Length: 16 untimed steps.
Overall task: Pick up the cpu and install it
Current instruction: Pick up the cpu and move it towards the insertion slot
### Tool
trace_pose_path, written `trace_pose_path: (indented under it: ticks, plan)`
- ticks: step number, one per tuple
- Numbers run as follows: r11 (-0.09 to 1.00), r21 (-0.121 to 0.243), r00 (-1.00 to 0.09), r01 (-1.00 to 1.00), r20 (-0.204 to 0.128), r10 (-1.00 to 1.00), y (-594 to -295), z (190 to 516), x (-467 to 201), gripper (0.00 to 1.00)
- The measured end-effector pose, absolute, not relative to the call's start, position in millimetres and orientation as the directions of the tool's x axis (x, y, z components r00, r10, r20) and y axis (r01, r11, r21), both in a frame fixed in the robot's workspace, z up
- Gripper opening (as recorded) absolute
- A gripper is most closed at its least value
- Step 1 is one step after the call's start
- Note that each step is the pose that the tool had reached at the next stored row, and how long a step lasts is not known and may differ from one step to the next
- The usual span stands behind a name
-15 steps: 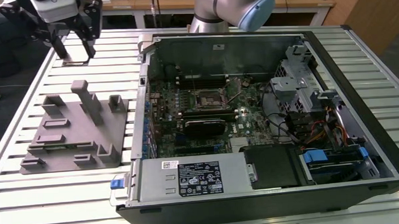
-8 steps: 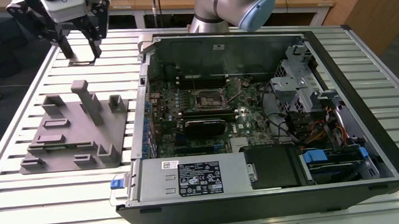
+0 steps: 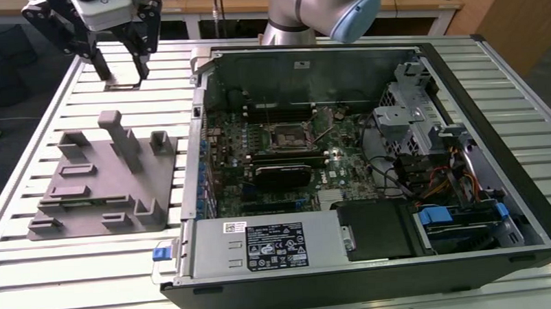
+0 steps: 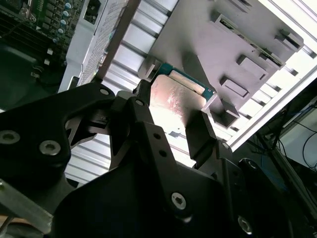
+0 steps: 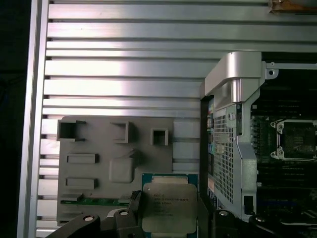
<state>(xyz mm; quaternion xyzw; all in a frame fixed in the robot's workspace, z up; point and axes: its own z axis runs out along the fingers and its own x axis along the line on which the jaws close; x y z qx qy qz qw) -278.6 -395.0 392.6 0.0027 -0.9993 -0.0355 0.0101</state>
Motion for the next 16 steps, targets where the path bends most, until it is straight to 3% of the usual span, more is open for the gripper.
trace_pose_path:
  ticks: [16]
  plan:
    - [0.997,0.071,-1.000,-0.005,0.020,-0.006,-394.7,391.6,-263.6,0.53]
